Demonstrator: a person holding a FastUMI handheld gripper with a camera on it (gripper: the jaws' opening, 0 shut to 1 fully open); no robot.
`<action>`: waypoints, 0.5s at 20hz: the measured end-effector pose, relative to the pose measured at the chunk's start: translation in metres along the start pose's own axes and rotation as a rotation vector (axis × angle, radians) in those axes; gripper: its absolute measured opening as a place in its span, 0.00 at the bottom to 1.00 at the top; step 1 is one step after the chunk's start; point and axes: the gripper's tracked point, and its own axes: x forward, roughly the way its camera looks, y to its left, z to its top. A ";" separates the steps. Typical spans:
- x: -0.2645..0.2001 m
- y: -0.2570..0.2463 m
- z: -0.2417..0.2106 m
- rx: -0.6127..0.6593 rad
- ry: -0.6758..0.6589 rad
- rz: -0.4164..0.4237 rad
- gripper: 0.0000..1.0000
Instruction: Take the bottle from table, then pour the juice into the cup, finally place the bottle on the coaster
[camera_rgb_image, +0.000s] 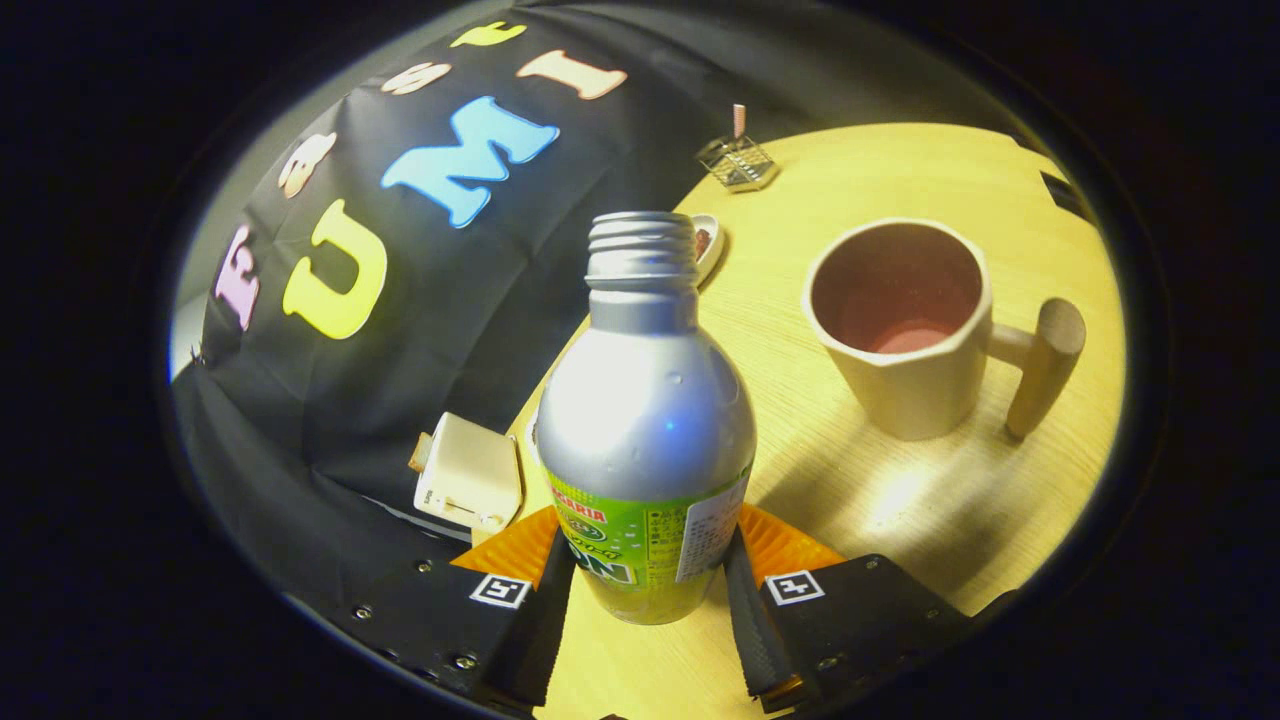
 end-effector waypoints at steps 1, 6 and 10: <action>0.000 0.002 -0.002 -0.034 -0.001 -0.001 0.70; 0.008 0.017 0.002 -0.195 -0.061 -0.015 0.71; 0.021 0.028 0.006 -0.268 -0.070 -0.016 0.70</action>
